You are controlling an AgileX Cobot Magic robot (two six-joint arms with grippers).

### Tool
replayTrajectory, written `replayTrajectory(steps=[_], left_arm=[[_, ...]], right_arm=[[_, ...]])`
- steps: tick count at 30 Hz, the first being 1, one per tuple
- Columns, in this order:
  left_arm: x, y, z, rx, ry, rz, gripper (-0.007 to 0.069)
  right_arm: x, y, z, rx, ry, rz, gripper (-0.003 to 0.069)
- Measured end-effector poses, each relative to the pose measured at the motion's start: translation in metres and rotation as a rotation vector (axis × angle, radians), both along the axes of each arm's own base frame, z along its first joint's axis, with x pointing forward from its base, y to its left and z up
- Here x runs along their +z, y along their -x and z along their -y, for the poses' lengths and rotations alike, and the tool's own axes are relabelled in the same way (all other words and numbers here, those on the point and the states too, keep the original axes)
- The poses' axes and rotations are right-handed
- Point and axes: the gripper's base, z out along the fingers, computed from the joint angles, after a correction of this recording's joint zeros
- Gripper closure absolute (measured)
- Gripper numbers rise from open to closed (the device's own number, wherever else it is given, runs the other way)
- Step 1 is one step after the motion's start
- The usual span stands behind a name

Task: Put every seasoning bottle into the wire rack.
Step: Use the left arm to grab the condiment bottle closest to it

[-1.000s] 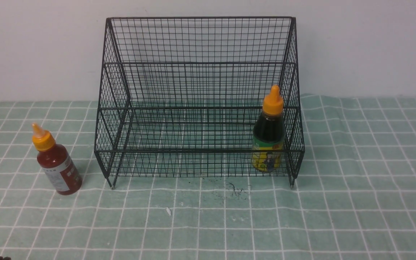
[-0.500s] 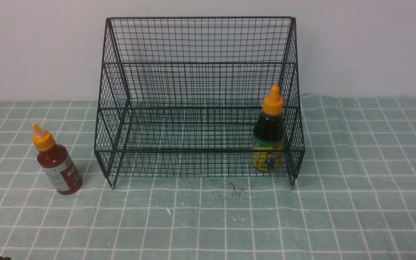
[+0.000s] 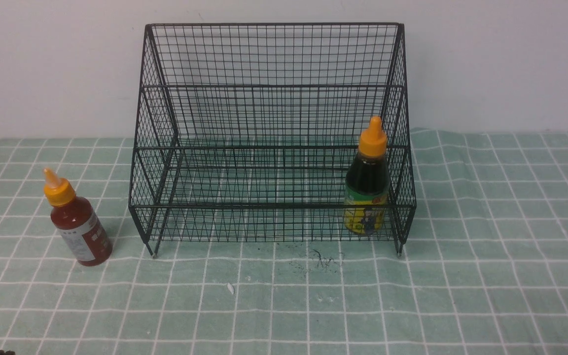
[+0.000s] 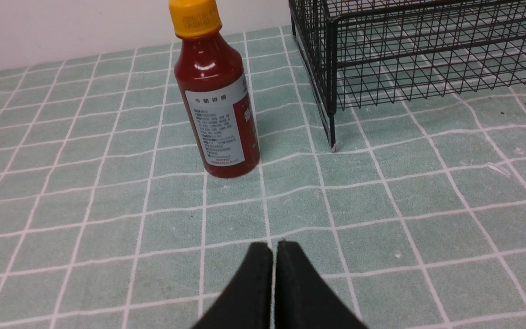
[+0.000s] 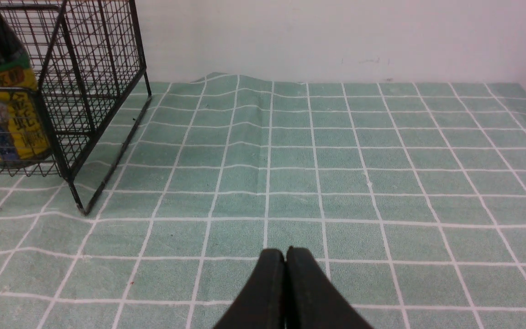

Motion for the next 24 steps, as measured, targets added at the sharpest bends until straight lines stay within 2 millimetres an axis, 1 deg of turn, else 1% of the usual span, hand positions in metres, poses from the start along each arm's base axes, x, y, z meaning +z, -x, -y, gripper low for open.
replayTrajectory(steps=[15, 20, 22, 23, 24], left_arm=[[0.000, 0.000, 0.000, 0.000, 0.000, 0.000, 0.0631], [0.001, -0.001, -0.001, -0.005, -0.050, 0.019, 0.0631], [0.008, -0.002, 0.000, -0.008, -0.029, 0.095, 0.0631], [0.013, -0.003, 0.001, -0.008, 0.011, 0.153, 0.0631], [0.014, -0.003, 0.001, -0.008, 0.012, 0.165, 0.0631]], right_arm=[[0.000, 0.000, 0.000, 0.000, -0.001, 0.000, 0.0673], [0.000, 0.000, 0.000, 0.000, -0.001, 0.000, 0.0673], [0.000, 0.000, 0.000, 0.000, -0.001, 0.000, 0.0673], [0.000, 0.000, 0.000, 0.000, -0.001, 0.000, 0.0673], [0.000, 0.000, 0.000, 0.000, -0.001, 0.000, 0.0673]])
